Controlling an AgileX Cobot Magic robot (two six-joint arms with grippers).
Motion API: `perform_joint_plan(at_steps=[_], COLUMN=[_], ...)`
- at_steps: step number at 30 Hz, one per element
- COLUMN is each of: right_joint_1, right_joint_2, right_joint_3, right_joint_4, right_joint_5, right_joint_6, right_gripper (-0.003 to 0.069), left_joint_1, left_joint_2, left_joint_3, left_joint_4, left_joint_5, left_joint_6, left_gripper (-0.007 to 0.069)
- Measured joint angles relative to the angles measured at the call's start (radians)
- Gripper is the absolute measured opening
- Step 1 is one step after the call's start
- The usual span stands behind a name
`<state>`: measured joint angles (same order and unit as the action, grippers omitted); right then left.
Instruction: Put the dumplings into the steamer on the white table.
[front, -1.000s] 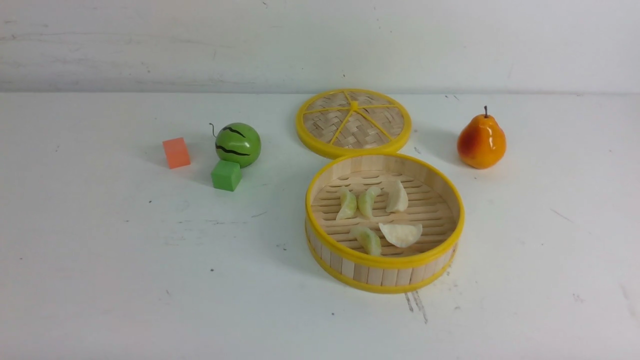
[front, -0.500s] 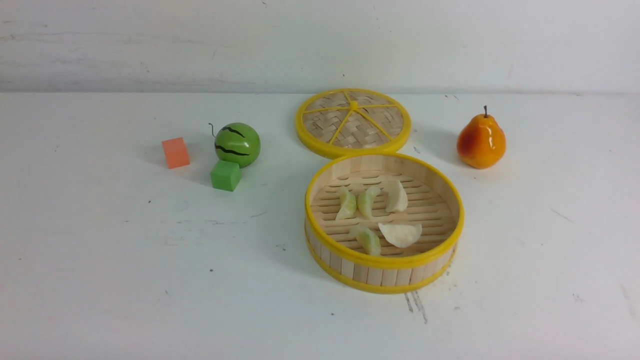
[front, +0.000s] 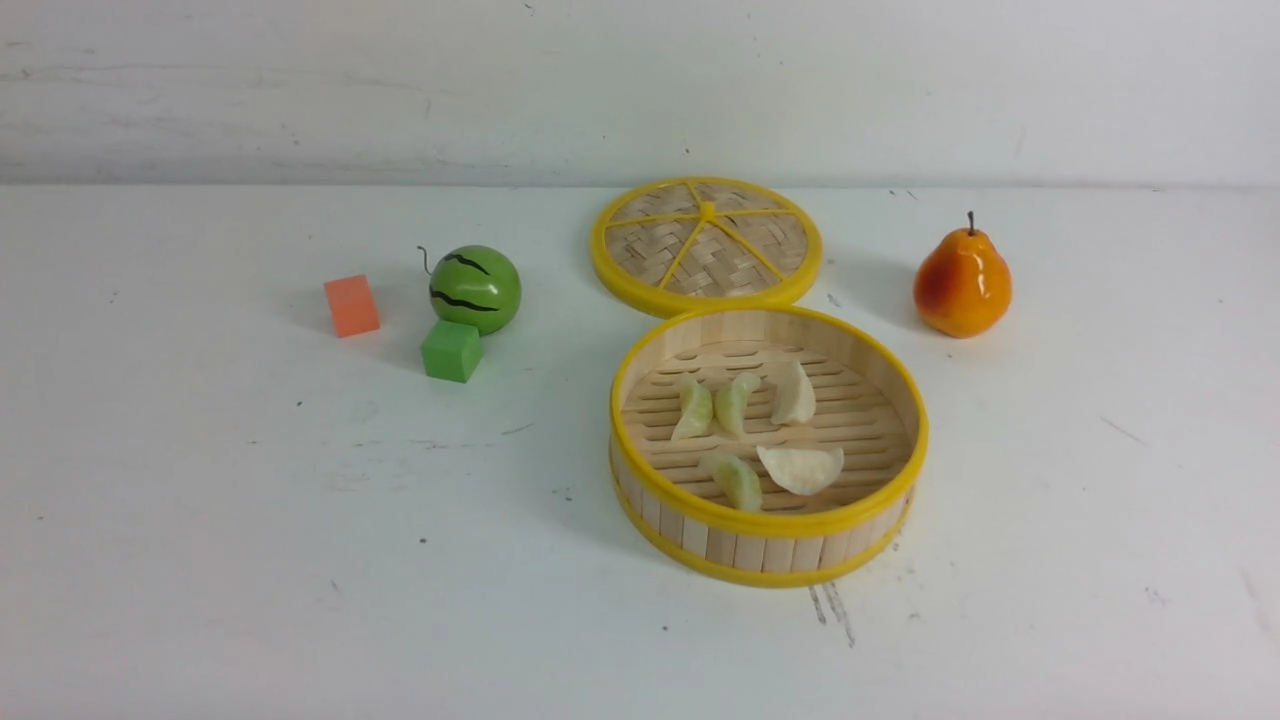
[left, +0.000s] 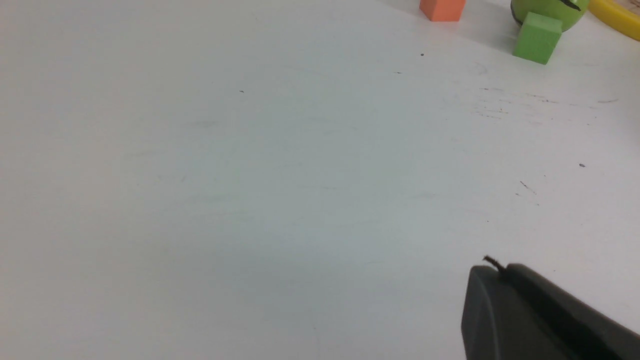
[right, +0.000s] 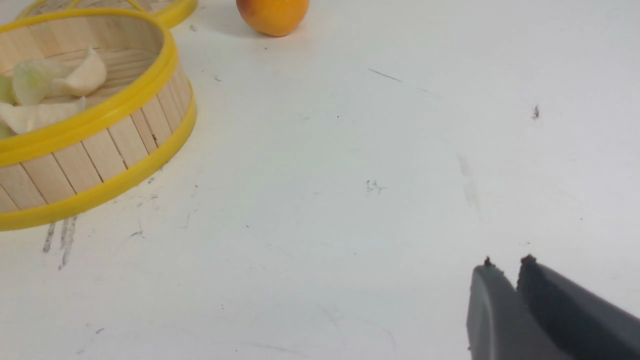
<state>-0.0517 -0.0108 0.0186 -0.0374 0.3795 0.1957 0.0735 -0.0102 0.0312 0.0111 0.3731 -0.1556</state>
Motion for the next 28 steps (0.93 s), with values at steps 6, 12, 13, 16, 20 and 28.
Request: perform_joint_plan(at_steps=[6, 12, 13, 16, 20, 28], right_joint_1=[0.000, 0.000, 0.000, 0.000, 0.000, 0.000], right_joint_2=[0.000, 0.000, 0.000, 0.000, 0.000, 0.000], right_joint_3=[0.000, 0.000, 0.000, 0.000, 0.000, 0.000], right_joint_4=[0.000, 0.000, 0.000, 0.000, 0.000, 0.000], right_joint_5=[0.000, 0.000, 0.000, 0.000, 0.000, 0.000], right_joint_6=[0.000, 0.000, 0.000, 0.000, 0.000, 0.000], right_gripper=[0.0078, 0.0086, 0.0087, 0.0092, 0.0094, 0.0098], left_joint_1=[0.000, 0.000, 0.000, 0.000, 0.000, 0.000], left_joint_2=[0.000, 0.000, 0.000, 0.000, 0.000, 0.000], left_joint_3=[0.000, 0.000, 0.000, 0.000, 0.000, 0.000], left_joint_4=[0.000, 0.000, 0.000, 0.000, 0.000, 0.000], left_joint_5=[0.000, 0.000, 0.000, 0.000, 0.000, 0.000], left_joint_6=[0.000, 0.000, 0.000, 0.000, 0.000, 0.000], left_gripper=[-0.0011, -0.0006, -0.0006, -0.0004, -0.0001, 0.0007])
